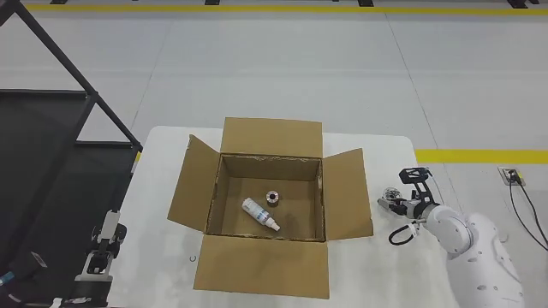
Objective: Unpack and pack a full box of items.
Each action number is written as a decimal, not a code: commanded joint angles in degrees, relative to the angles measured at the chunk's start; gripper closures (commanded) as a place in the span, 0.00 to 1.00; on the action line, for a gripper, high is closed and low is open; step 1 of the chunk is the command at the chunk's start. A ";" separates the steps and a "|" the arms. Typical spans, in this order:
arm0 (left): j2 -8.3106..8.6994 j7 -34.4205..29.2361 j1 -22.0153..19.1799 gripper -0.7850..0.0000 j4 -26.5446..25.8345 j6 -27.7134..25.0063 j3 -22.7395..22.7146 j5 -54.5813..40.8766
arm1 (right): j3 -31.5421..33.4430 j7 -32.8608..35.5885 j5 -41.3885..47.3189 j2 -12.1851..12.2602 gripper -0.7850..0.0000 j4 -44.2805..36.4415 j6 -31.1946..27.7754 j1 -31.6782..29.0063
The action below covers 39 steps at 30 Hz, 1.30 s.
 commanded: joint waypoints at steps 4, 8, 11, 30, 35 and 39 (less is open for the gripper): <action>0.00 0.00 0.00 0.00 0.00 0.00 0.00 0.00 | -1.36 -1.59 -0.04 0.18 0.95 3.70 -0.95 2.31; 0.00 0.00 0.00 0.00 0.00 0.00 0.00 0.00 | -1.87 -1.92 0.04 0.43 1.00 4.39 -1.33 3.00; 0.00 0.00 0.00 0.00 0.00 0.00 0.00 0.00 | -1.74 -2.20 0.30 0.70 1.00 3.55 -1.13 2.75; 0.00 0.00 0.00 0.00 0.00 0.00 0.00 0.00 | -0.85 -4.67 1.55 0.70 1.00 -49.04 20.85 -17.52; 0.00 0.00 0.00 0.00 0.00 0.00 0.00 0.00 | -4.81 -3.83 0.05 0.76 1.00 -56.60 17.21 -18.26; 0.00 0.00 0.00 0.00 0.00 0.00 0.00 0.00 | -12.36 0.36 -4.59 0.60 1.00 -57.17 14.10 -14.71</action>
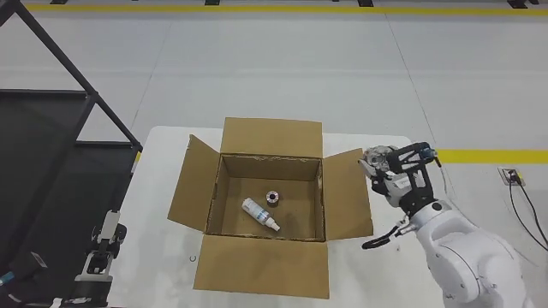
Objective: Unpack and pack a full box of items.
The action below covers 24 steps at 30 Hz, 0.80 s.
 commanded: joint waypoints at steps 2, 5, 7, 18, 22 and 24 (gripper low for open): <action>0.00 0.00 0.00 0.00 0.00 0.00 0.00 0.00 | -7.65 3.59 -4.28 -0.42 1.00 1.87 -1.36 4.59; 0.00 0.00 0.00 0.00 0.00 0.00 0.00 0.00 | -14.67 6.10 -6.30 -1.20 1.00 5.74 -2.28 9.69; 0.00 0.00 0.00 0.00 0.00 0.00 0.00 0.00 | -18.49 7.86 -6.17 -1.84 1.00 9.48 -3.03 13.34; 0.00 0.00 0.00 0.00 0.00 0.00 0.00 0.00 | -34.58 16.13 2.55 -6.87 1.00 37.00 -7.32 32.05; 0.00 0.00 0.00 0.00 0.00 0.00 0.00 0.00 | -39.90 17.78 0.12 -8.70 1.00 44.58 -7.78 35.98; 0.00 0.00 0.00 0.00 0.00 0.00 0.00 0.00 | -41.33 17.36 0.59 -9.50 1.00 47.64 -7.85 36.96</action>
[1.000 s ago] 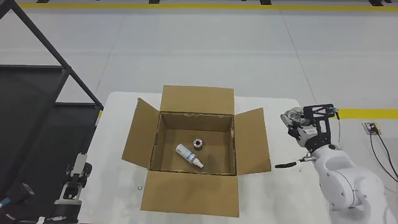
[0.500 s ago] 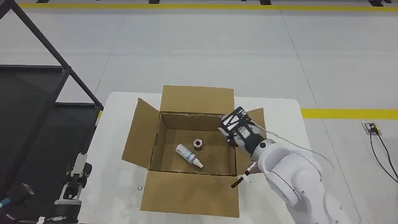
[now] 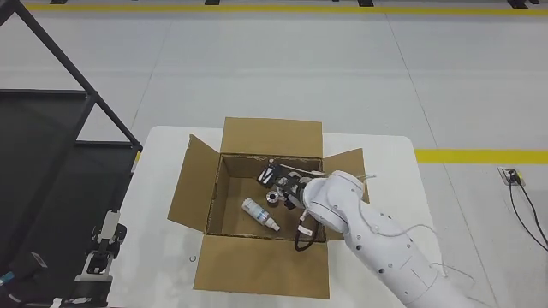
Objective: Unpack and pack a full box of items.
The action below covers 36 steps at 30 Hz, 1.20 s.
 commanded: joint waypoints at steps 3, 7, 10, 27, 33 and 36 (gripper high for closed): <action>0.00 0.00 0.00 0.00 0.00 0.00 0.00 0.00 | -2.13 -0.73 1.37 -1.43 1.00 5.43 -0.30 1.74; 0.00 0.00 0.00 0.00 0.00 0.00 0.00 0.00 | -3.04 -1.29 2.79 -2.44 1.00 9.28 -1.10 2.84; 0.00 0.00 0.00 0.00 0.00 0.00 0.00 0.00 | -3.58 -1.46 3.35 -3.07 0.99 11.60 -1.42 3.38; 0.00 0.00 0.00 0.00 0.00 0.00 0.00 0.00 | -3.86 -2.98 3.52 -4.93 0.39 17.44 -2.65 4.97; 0.00 0.00 0.00 0.00 0.00 0.00 0.00 0.00 | -2.89 -2.42 2.05 -4.53 0.16 15.18 -2.69 3.59; 0.00 0.00 0.00 0.00 0.00 0.00 0.00 0.00 | -2.38 -2.09 1.29 -4.34 0.11 14.19 -2.66 2.96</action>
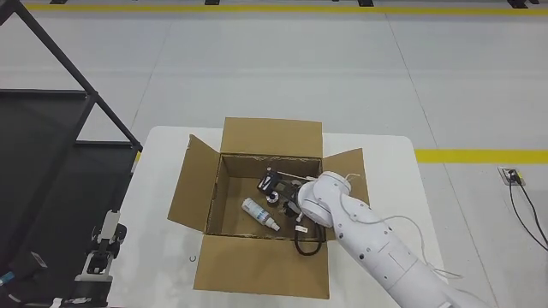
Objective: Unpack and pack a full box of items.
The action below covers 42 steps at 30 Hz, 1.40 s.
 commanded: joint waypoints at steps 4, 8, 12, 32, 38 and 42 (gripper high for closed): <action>0.00 0.00 0.00 0.00 0.00 0.00 0.00 0.00 | 1.50 -0.34 -2.14 0.66 0.07 -3.87 0.82 -1.57; 0.00 0.00 0.00 0.00 0.00 0.00 0.00 0.00 | 4.58 -1.57 -5.15 2.15 0.09 -10.80 1.86 -4.83; 0.00 0.00 0.00 0.00 0.00 0.00 0.00 0.00 | 9.25 -3.72 -8.18 4.06 0.09 -20.41 2.79 -10.14; 0.17 -2.12 -1.14 0.00 -0.26 0.30 0.55 4.61 | 19.79 -11.35 -2.48 6.56 0.00 -31.23 -1.86 -18.47; 0.34 -5.69 -4.29 0.00 -0.88 2.23 4.29 11.87 | 27.13 -12.23 10.32 7.72 0.00 -31.58 -10.53 -19.48; 0.44 -7.95 -6.69 0.00 -0.50 3.21 6.72 15.51 | 32.89 -12.10 19.14 8.94 0.00 -32.73 -17.32 -22.02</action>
